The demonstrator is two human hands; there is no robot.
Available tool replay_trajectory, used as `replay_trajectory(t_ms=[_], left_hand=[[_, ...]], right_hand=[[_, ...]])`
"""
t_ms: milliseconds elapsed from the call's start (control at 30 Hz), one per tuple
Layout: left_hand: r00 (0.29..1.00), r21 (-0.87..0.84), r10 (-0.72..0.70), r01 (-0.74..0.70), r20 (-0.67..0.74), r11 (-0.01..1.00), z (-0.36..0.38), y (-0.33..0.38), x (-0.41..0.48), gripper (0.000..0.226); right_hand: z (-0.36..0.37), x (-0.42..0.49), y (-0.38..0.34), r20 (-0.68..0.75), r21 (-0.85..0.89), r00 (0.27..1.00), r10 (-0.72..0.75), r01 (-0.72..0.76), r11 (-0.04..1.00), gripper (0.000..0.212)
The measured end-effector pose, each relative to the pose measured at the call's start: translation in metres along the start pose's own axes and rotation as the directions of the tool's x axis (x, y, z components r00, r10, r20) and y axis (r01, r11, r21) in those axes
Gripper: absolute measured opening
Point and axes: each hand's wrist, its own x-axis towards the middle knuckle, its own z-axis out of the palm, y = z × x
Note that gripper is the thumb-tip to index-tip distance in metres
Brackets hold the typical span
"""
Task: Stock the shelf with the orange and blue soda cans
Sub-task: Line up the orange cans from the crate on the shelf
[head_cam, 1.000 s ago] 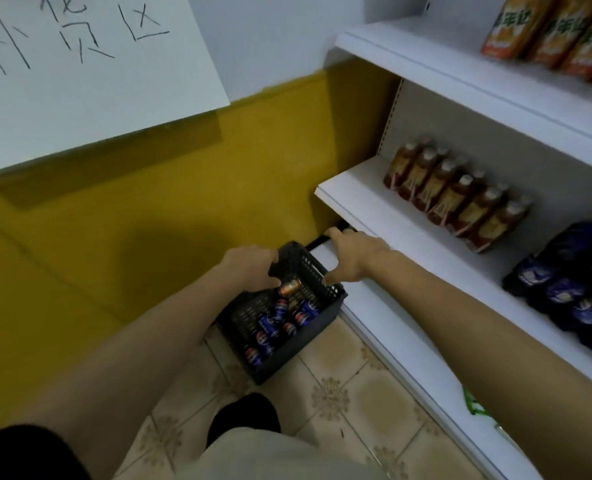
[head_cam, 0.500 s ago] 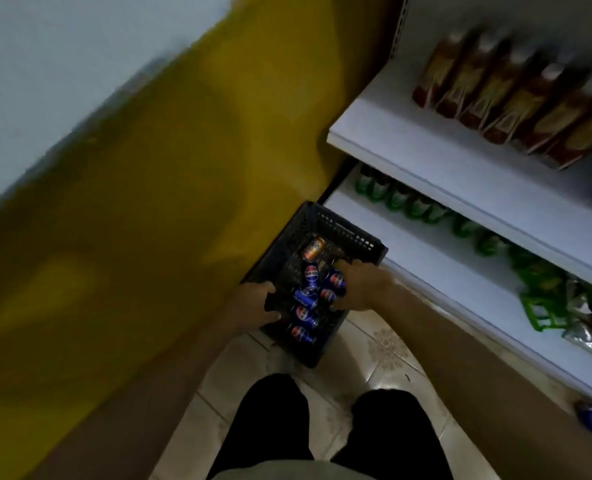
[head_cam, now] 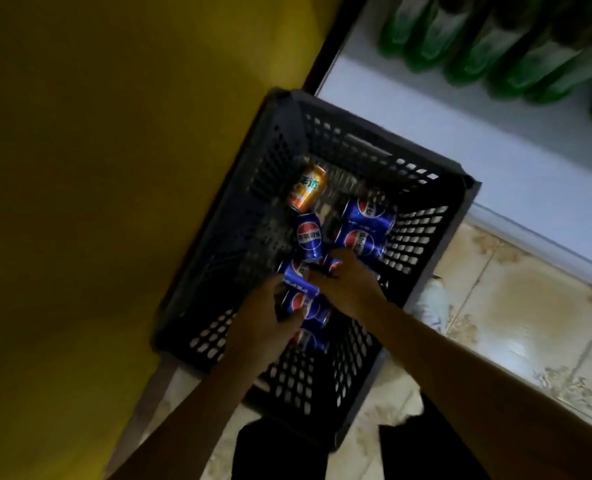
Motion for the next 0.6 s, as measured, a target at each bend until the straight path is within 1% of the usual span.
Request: replay_trajectory(t_ms=[33, 100, 133, 167, 267, 333, 400, 500, 533, 600], left_hand=[[0.999, -0.012, 0.007, -0.008, -0.034, 1.0, 0.01, -0.005, 0.035, 0.063], [0.994, -0.009, 0.043, -0.044, -0.096, 0.999, 0.028, -0.012, 0.104, 0.066], [0.99, 0.005, 0.068, -0.068, -0.124, 0.998, 0.037, -0.014, 0.14, 0.068], [0.983, 0.02, 0.087, -0.085, -0.159, 0.996, 0.044, -0.014, 0.175, 0.07], [0.953, 0.057, 0.106, -0.094, -0.282, 0.994, 0.062, -0.006, 0.267, 0.083], [0.944, 0.087, 0.118, -0.096, -0.309, 0.992, 0.069, 0.0, 0.298, 0.085], [0.939, 0.117, 0.128, -0.095, -0.321, 0.989, 0.079, -0.005, 0.321, 0.084], [0.932, 0.146, 0.152, -0.109, -0.33, 0.983, 0.084, -0.015, 0.336, 0.081], [0.931, 0.169, 0.158, -0.106, -0.33, 0.98, 0.081, -0.012, 0.336, 0.08], [0.93, 0.247, 0.17, -0.09, -0.325, 0.965, 0.069, -0.001, 0.326, 0.079]], right_hand=[[-0.003, 0.029, 0.0, -0.037, 0.07, 0.999, 0.026, -0.024, 0.997, 0.058], [-0.007, 0.09, -0.004, -0.123, 0.201, 0.992, 0.037, -0.012, 0.98, 0.055], [-0.008, 0.12, -0.006, -0.154, 0.25, 0.987, 0.034, 0.005, 0.968, 0.056], [-0.009, 0.148, -0.01, -0.168, 0.26, 0.985, 0.023, 0.022, 0.965, 0.055], [-0.01, 0.225, -0.021, -0.165, 0.297, 0.986, 0.003, 0.047, 0.954, 0.037], [-0.014, 0.254, -0.029, -0.178, 0.384, 0.983, 0.036, 0.035, 0.923, 0.028], [-0.01, 0.28, -0.028, -0.126, 0.441, 0.99, 0.068, -0.005, 0.898, 0.022], [-0.002, 0.297, -0.022, 0.015, 0.439, 0.997, 0.082, -0.08, 0.895, 0.049], [-0.003, 0.297, -0.021, 0.037, 0.452, 0.996, 0.076, -0.084, 0.888, 0.054], [-0.013, 0.283, -0.024, 0.042, 0.478, 0.996, 0.073, -0.085, 0.875, 0.053]])
